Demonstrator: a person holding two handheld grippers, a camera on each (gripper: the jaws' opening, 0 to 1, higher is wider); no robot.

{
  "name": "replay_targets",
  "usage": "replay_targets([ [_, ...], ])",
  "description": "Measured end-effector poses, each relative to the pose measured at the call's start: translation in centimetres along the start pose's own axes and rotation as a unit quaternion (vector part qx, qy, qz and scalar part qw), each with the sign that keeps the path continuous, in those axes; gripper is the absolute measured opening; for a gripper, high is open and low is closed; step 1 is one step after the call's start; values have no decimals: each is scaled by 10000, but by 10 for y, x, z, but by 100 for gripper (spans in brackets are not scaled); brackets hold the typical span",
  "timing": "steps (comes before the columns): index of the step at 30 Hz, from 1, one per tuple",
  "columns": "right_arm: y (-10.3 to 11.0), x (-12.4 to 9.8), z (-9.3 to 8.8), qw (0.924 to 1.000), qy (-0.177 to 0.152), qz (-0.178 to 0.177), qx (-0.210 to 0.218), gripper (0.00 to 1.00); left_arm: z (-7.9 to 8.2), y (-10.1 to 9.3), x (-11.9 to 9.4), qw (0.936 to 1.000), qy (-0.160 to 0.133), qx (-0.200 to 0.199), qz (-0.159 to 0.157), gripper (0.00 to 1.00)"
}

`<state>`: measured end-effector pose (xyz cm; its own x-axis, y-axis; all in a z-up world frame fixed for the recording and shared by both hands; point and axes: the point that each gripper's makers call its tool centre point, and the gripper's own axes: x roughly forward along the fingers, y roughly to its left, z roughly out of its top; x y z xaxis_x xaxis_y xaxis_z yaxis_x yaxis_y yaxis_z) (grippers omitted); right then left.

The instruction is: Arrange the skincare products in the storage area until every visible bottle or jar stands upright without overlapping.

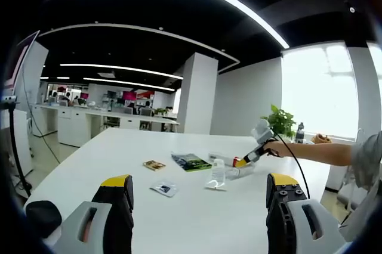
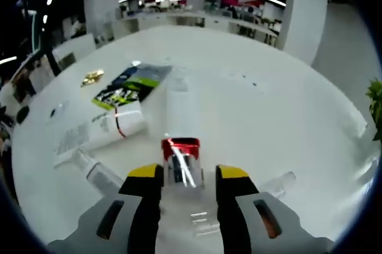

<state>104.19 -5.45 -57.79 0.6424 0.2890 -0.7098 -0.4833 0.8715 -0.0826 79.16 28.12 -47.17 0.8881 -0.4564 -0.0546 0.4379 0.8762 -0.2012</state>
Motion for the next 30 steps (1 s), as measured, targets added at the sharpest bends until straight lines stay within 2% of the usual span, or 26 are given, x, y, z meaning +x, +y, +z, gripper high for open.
replay_targets([
  [8, -1, 7, -10, 10000, 83, 26, -32, 33, -1, -1, 1, 10000, -3, -10, -16, 95],
  [11, 2, 10, -9, 9999, 28, 114, 58, 28, -1, 0, 1, 10000, 9, -8, -17, 95],
  [20, 2, 7, -9, 9999, 85, 42, -120, 27, 0, 3, 1, 10000, -2, -10, 18, 95],
  [23, 1, 5, -5, 9999, 42, 77, -54, 27, -1, 3, 1, 10000, 4, -2, 25, 95],
  [30, 1, -10, 17, 9992, -190, 248, 245, 27, -1, 2, 1, 10000, -2, 5, 42, 95],
])
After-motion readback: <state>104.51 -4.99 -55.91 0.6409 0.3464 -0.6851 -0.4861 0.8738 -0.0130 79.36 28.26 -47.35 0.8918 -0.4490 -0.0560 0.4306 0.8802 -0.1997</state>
